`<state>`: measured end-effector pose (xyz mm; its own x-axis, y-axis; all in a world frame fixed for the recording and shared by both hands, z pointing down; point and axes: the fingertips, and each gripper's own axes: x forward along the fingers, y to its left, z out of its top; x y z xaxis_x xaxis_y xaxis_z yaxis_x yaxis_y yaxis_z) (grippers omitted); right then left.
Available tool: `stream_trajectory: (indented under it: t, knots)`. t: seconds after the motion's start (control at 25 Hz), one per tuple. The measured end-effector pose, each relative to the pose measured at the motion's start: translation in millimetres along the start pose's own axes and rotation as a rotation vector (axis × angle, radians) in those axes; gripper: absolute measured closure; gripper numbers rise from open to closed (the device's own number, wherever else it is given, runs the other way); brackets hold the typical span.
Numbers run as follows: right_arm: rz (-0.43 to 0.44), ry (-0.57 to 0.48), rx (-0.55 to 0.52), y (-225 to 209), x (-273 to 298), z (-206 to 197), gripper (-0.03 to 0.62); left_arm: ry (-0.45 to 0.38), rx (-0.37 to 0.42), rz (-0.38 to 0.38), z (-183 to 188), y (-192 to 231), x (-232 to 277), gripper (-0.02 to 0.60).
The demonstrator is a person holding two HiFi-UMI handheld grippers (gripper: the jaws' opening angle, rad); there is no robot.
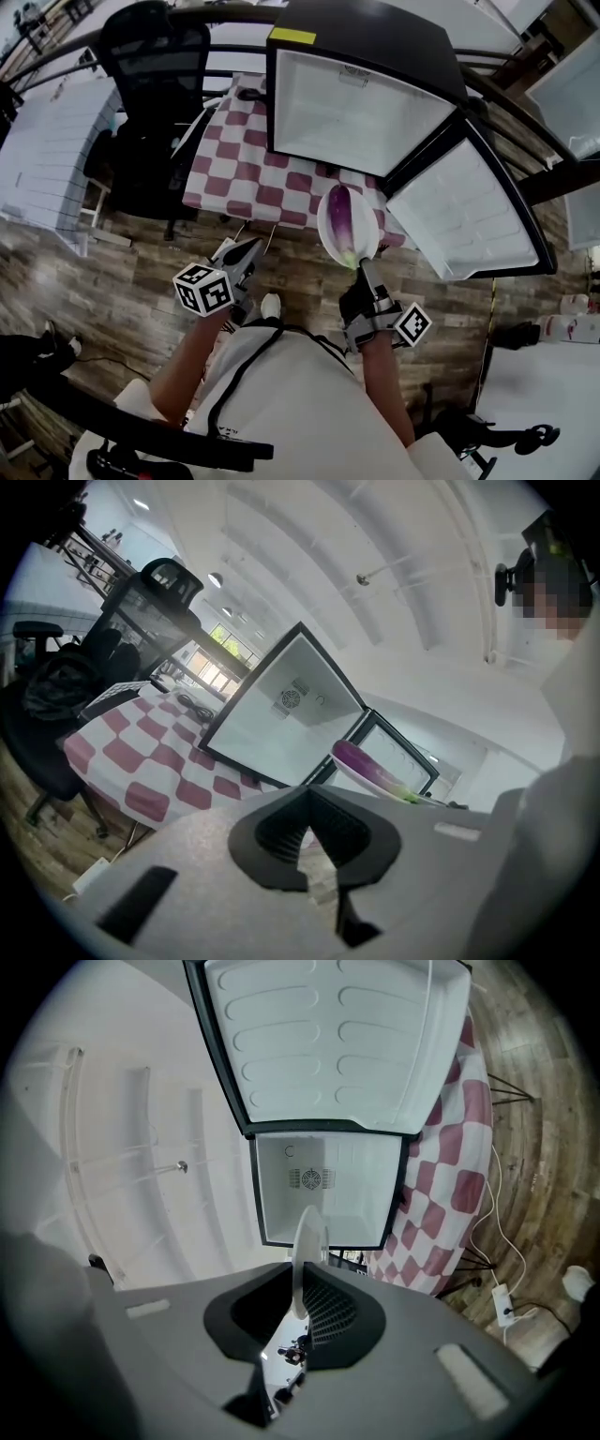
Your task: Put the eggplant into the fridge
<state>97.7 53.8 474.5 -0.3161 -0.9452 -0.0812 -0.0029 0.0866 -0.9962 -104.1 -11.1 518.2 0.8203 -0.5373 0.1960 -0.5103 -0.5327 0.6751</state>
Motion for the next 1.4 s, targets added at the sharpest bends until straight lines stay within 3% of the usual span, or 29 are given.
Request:
stream_trajectory:
  t: [0.8,1.4]
  knots:
    - [0.003,0.016,0.003,-5.2,61.1,-12.8,0.551,-0.014,-0.023,0.031,25.2,47.5,-12.1,0.577]
    - [0.000,0.115,0.011,-30.1,124.4,30.9,0.551,-0.047,-0.016,0.099,55.9,65.7,40.8,0.577]
